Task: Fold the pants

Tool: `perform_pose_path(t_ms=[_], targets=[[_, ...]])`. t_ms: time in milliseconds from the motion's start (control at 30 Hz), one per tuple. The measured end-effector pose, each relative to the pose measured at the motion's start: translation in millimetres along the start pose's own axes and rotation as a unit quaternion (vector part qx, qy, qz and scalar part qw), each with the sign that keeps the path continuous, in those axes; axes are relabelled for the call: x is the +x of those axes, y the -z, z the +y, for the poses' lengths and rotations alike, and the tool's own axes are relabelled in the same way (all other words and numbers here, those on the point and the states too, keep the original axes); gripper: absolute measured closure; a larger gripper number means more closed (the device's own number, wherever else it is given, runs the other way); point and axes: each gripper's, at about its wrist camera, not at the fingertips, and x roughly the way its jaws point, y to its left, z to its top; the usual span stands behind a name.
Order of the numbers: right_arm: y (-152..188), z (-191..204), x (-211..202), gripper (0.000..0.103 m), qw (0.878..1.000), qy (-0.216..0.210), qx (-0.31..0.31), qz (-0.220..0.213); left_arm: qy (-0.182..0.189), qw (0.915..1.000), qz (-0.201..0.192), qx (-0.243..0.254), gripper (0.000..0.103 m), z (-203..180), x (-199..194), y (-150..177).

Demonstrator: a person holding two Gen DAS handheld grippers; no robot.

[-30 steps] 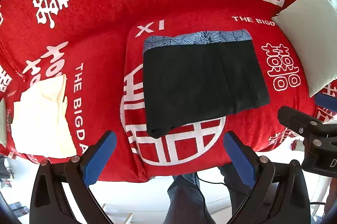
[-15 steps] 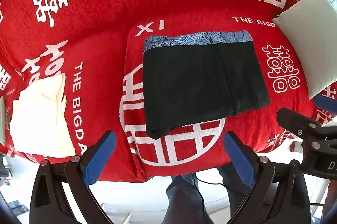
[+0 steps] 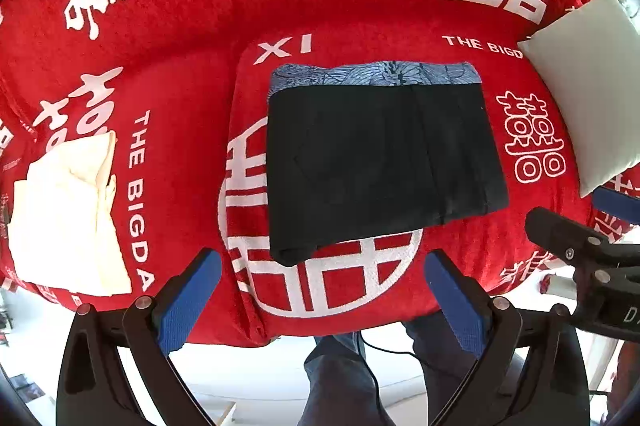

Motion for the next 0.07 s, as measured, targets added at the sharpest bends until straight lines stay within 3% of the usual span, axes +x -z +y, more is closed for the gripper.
perform_pose_path(t_ms=[67], targets=[[-0.4,-2.1,0.1,0.000,1.000,0.000,0.004,0.000,-0.001,1.0000,0.000,0.003,0.001,-2.5,-0.4,-0.3]])
